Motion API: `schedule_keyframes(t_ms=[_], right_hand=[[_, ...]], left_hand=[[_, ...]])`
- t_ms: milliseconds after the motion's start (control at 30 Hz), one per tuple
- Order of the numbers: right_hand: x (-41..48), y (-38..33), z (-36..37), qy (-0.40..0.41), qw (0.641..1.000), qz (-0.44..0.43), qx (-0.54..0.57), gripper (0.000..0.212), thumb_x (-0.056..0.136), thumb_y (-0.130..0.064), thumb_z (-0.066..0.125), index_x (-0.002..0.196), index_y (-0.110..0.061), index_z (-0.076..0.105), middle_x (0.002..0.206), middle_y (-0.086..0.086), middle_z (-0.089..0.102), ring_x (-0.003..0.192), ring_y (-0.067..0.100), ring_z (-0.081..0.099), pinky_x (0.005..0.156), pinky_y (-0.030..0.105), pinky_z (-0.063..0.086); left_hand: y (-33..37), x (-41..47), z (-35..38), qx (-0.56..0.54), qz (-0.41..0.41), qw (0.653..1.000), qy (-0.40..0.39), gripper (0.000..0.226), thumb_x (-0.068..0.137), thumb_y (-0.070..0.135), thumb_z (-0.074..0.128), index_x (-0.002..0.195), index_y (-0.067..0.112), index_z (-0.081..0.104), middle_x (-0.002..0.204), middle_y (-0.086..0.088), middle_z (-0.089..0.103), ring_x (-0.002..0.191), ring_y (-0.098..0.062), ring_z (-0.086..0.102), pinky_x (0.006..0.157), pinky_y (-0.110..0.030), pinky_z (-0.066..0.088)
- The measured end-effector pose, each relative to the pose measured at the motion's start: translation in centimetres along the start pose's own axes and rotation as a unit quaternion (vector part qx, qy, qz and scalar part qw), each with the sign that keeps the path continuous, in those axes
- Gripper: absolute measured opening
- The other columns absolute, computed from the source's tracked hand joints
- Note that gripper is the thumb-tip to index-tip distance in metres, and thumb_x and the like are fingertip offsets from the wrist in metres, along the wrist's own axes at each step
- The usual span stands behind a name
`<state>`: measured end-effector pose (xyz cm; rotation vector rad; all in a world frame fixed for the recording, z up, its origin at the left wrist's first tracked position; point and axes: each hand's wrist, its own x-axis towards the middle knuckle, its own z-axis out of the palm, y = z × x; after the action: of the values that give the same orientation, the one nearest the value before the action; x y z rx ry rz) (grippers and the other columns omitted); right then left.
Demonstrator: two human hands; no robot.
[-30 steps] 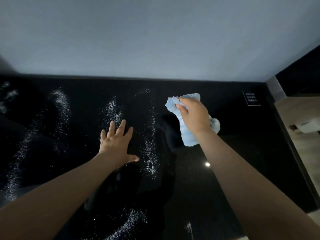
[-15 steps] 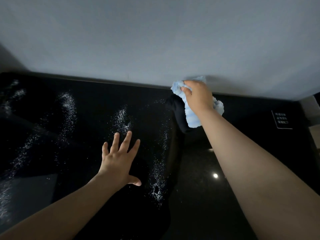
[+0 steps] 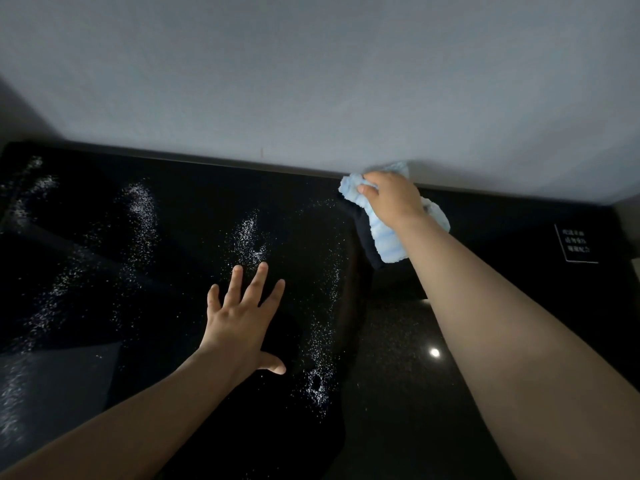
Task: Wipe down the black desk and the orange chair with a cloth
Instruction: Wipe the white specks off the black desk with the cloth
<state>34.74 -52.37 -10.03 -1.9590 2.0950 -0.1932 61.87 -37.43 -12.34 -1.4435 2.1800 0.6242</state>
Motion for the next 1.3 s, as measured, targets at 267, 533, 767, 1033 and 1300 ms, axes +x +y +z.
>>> schedule_keyframes(t_ms=[267, 533, 767, 1033, 1300], right_hand=[[-4.7, 0.1, 0.6, 0.016, 1.0, -0.02, 0.004, 0.025, 0.097, -0.024, 0.048, 0.109, -0.008, 0.064, 0.104, 0.007, 0.067, 0.093, 0.026, 0.06, 0.071, 0.04, 0.051], [-8.7, 0.4, 1.2, 0.019, 0.999, -0.027, 0.001, 0.029, 0.097, -0.028, 0.048, 0.118, -0.015, 0.062, 0.111, 0.003, 0.067, 0.103, 0.023, 0.06, 0.072, 0.034, 0.047], [-12.3, 0.5, 1.9, 0.023, 1.0, -0.019, 0.001, 0.029, 0.097, -0.029, 0.05, 0.12, -0.016, 0.062, 0.115, 0.001, 0.067, 0.108, 0.02, 0.058, 0.076, 0.028, 0.042], [-16.7, 0.4, 2.4, 0.027, 0.999, -0.017, 0.003, 0.026, 0.094, -0.026, 0.055, 0.113, -0.012, 0.066, 0.105, 0.003, 0.07, 0.101, 0.022, 0.061, 0.08, 0.036, 0.05], [-20.5, 0.2, 2.8, 0.015, 1.0, -0.005, 0.004, 0.025, 0.093, -0.027, 0.056, 0.112, -0.015, 0.066, 0.105, 0.001, 0.069, 0.101, 0.02, 0.061, 0.083, 0.039, 0.05]], left_hand=[[0.1, -0.1, -0.2, -0.005, 0.001, 1.0, 0.003, 0.134, 0.058, 0.075, 0.069, 0.15, 0.032, -0.018, 0.153, -0.003, -0.036, 0.142, -0.038, -0.027, 0.115, -0.06, 0.0], [0.1, 0.0, 0.0, 0.007, -0.002, 1.0, 0.007, 0.135, 0.057, 0.077, 0.069, 0.15, 0.032, -0.018, 0.154, -0.003, -0.034, 0.143, -0.038, -0.025, 0.115, -0.06, 0.002], [0.2, 0.0, -0.1, 0.015, 0.0, 1.0, 0.004, 0.136, 0.057, 0.078, 0.068, 0.15, 0.031, -0.019, 0.154, -0.004, -0.033, 0.143, -0.039, -0.024, 0.115, -0.06, 0.003], [0.4, -0.1, -0.6, 0.026, -0.007, 1.0, -0.007, 0.136, 0.057, 0.077, 0.07, 0.15, 0.031, -0.018, 0.155, -0.004, -0.031, 0.144, -0.039, -0.022, 0.116, -0.06, 0.005], [0.4, -0.5, -0.8, 0.036, 0.003, 0.999, 0.002, 0.135, 0.057, 0.078, 0.068, 0.151, 0.03, -0.016, 0.156, -0.005, -0.029, 0.144, -0.04, -0.019, 0.115, -0.06, 0.007]])
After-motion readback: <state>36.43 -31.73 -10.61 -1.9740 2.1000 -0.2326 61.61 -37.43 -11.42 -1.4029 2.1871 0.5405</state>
